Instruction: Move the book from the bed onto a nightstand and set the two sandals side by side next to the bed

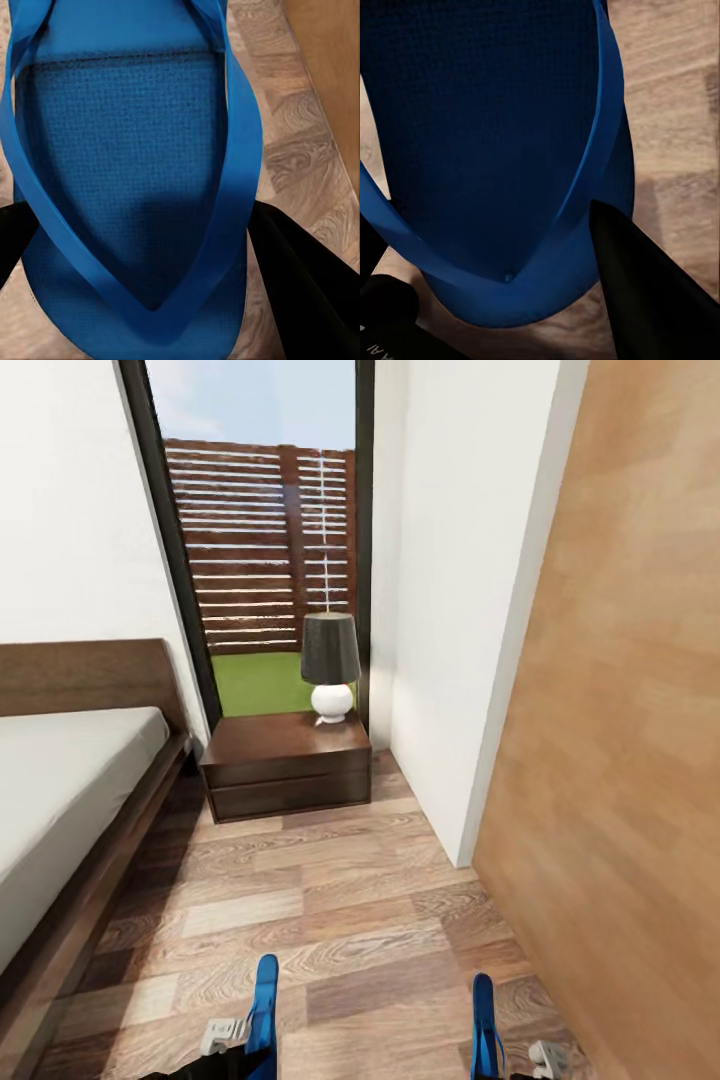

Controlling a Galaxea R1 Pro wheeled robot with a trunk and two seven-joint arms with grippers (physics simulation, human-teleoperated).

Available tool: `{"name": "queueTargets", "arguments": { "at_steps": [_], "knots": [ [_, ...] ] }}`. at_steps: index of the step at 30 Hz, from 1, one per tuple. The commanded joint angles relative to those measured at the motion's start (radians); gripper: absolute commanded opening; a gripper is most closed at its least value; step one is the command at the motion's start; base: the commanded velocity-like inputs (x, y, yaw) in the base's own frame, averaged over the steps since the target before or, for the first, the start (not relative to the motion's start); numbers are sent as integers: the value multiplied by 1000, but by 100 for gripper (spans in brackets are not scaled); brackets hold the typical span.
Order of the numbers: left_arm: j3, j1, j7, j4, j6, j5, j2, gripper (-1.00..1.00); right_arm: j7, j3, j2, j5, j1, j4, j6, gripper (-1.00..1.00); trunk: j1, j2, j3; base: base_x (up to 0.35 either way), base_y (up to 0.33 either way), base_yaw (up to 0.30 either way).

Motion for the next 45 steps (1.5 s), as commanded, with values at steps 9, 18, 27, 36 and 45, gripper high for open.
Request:
{"name": "queueTargets", "arguments": {
  "at_steps": [9,18,27,36,45],
  "knots": [
    [-6,-1,-1,-1,5,11,1,-100,5,-10,0,4,-1,-2,9,-100,0,0,-1,325,0,0],
    [-6,0,-1,-1,5,11,1,-100,5,-10,0,4,-1,-2,9,-100,0,0,-1,325,0,0],
    [-6,-1,-1,-1,5,11,1,-100,5,-10,0,4,-1,-2,9,-100,0,0,-1,325,0,44],
    [-6,0,-1,-1,5,11,0,-100,5,-10,0,4,-1,-3,9,-100,0,0,-1,325,0,122],
    [-6,0,-1,-1,5,11,1,-100,5,-10,0,4,-1,-3,9,-100,0,0,-1,326,0,3]
  ]
}}
